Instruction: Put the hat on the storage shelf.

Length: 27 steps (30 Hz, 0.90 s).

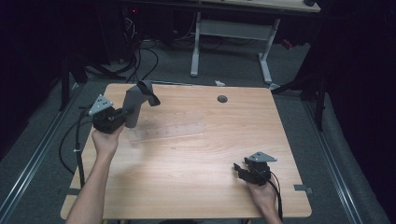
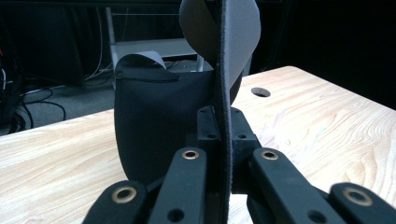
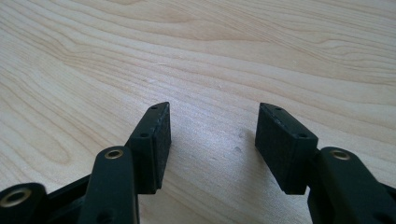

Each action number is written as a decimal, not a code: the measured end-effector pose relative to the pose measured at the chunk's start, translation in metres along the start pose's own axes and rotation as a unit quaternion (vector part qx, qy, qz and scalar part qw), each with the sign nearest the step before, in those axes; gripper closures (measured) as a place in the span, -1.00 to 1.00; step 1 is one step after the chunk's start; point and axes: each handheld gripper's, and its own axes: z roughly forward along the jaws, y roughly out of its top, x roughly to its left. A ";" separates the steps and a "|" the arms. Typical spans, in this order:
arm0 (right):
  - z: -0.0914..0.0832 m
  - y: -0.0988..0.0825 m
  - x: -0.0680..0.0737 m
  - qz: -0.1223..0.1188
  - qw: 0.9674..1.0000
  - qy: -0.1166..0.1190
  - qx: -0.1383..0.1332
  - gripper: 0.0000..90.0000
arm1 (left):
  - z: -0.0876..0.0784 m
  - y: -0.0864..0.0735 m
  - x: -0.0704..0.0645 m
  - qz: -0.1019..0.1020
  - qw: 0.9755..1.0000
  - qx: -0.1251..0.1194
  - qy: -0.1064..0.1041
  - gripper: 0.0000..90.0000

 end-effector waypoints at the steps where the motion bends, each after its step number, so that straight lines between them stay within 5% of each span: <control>1: 0.000 0.000 0.000 0.000 1.000 0.000 0.000 0.01 | 0.001 -0.001 0.000 0.001 1.000 0.000 0.000 0.93; 14: 0.000 0.000 0.000 0.001 1.000 -0.001 0.000 0.01 | 0.004 -0.013 0.002 0.008 1.000 -0.006 -0.004 0.93; 27: 0.000 0.000 0.001 0.002 1.000 -0.002 0.000 0.01 | 0.000 -0.024 0.003 -0.032 0.999 -0.014 0.007 0.92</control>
